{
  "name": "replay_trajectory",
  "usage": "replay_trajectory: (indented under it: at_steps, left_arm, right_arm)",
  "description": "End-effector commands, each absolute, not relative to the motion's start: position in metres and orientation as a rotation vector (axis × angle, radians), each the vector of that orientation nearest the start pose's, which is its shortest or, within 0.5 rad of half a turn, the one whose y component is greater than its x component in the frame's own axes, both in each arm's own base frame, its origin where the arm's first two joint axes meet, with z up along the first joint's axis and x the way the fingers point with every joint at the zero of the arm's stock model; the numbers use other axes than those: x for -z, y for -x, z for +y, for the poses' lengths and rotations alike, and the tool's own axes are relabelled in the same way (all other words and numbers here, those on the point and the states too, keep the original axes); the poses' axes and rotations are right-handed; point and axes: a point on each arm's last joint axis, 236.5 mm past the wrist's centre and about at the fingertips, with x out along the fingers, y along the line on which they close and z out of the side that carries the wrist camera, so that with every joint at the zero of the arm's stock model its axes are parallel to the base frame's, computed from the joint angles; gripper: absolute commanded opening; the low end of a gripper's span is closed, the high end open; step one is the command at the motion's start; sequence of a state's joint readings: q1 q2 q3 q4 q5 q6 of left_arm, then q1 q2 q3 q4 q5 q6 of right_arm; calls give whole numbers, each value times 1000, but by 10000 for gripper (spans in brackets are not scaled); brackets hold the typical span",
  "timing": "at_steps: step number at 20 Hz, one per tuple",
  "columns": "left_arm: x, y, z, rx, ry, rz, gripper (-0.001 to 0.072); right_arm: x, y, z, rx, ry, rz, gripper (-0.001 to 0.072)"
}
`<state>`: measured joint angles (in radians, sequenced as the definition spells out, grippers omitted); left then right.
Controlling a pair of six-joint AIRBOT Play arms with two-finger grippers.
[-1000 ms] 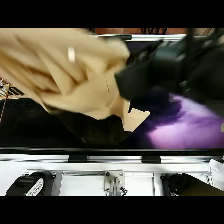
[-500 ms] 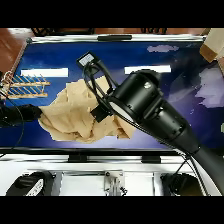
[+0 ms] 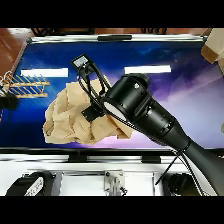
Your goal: Fold the shirts.
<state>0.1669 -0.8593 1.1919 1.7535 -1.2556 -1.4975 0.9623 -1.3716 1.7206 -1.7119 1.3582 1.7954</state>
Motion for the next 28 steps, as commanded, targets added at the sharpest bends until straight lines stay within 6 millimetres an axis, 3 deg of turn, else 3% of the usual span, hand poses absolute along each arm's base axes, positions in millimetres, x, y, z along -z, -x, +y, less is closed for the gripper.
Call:
replay_trajectory:
  at_steps: [1,3,4,7,9,11,12,15,17,19,21,26,28]
  left_arm:
    - [-157,-303,204,-572,73,1020,677]
    - [-125,-272,235,-640,169,1157,667]
    - [-111,-256,246,-647,186,1229,540]
    - [-86,-237,265,-522,39,1372,586]
    - [-73,-240,279,-493,-28,1405,605]
    - [-60,-256,291,-488,-48,1383,630]
    - [-52,-267,294,-475,-54,1367,695]
    - [-23,-284,304,-410,-110,1393,696]
    - [4,-283,311,-386,-95,1440,691]
    - [30,-279,317,-351,-87,1490,690]
    - [46,-290,326,-325,-130,1476,676]
    - [59,-316,352,-365,-191,1372,664]
    - [62,-315,360,-379,-189,1360,601]
  right_arm:
    - [-166,-283,349,-654,346,957,74]
    - [-163,-283,343,-648,371,973,74]
    - [-161,-284,339,-646,391,976,74]
    - [-161,-292,332,-648,428,966,74]
    - [-161,-303,323,-624,417,965,74]
    - [-162,-316,312,-591,394,965,74]
    - [-163,-323,306,-573,381,965,74]
    - [-163,-337,290,-527,355,972,74]
    - [-163,-341,286,-511,337,976,74]
    - [-163,-342,287,-511,330,973,74]
    - [-159,-341,294,-531,318,982,74]
    - [-141,-325,323,-621,235,1064,75]
    - [-137,-320,332,-650,211,1086,74]
